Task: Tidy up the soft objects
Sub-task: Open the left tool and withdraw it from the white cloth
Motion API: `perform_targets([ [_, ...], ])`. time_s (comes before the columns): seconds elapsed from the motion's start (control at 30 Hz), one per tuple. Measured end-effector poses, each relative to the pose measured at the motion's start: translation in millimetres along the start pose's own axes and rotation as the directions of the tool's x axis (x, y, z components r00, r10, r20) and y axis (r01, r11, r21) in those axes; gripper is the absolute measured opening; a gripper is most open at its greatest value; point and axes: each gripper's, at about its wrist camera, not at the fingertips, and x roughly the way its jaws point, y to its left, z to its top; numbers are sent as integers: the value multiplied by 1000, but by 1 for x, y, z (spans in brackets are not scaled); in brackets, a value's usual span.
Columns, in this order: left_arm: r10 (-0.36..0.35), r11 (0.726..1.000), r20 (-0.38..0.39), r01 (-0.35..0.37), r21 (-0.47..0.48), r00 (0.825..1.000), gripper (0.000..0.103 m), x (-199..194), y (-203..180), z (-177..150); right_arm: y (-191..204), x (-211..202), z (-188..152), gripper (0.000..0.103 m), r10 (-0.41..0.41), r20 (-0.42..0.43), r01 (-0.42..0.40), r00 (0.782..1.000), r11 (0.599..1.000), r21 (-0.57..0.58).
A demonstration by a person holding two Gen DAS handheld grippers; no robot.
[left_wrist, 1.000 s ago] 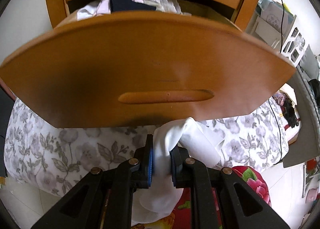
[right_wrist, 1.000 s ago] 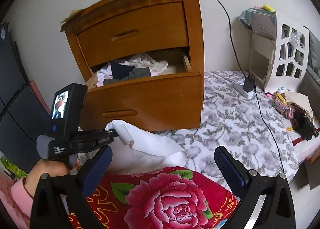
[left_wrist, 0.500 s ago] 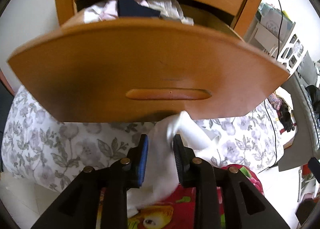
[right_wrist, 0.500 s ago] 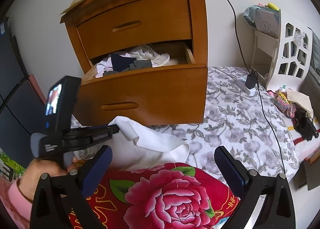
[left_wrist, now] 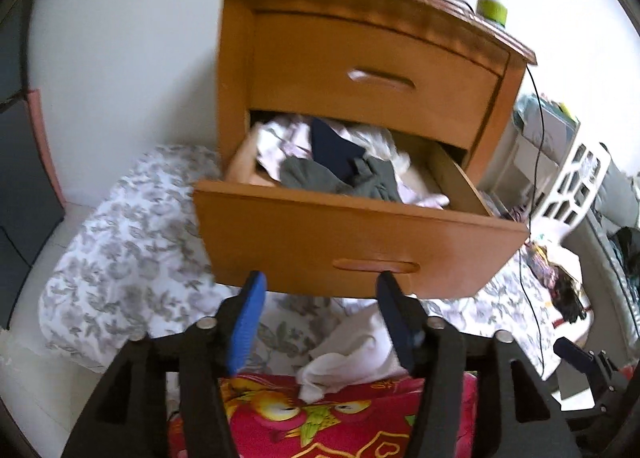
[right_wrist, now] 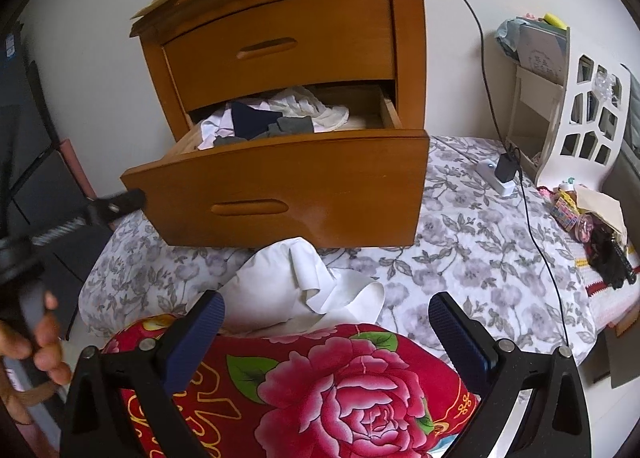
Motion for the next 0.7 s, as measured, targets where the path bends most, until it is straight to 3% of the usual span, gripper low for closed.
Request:
perform_targets([
  [0.23,45,999,16,-44,-27,999,71,-11,15,-2,7,3,-1,103,1,-11,-1,1000,1000,-21],
  [0.37,49,998,22,-48,-31,999,82,-12,17,-7,10,5,-2,103,-3,-17,2,1000,1000,-30],
  [0.53,60,997,40,-58,-44,997,85,-13,21,-9,12,7,-2,103,-7,-27,6,1000,999,-33],
  [0.63,75,996,54,-73,-42,996,96,-11,22,-9,13,10,-2,103,-12,-32,11,999,999,-35],
  [0.7,93,995,72,-91,-34,993,98,-11,23,-10,14,13,-1,103,-15,-39,13,999,999,-36],
])
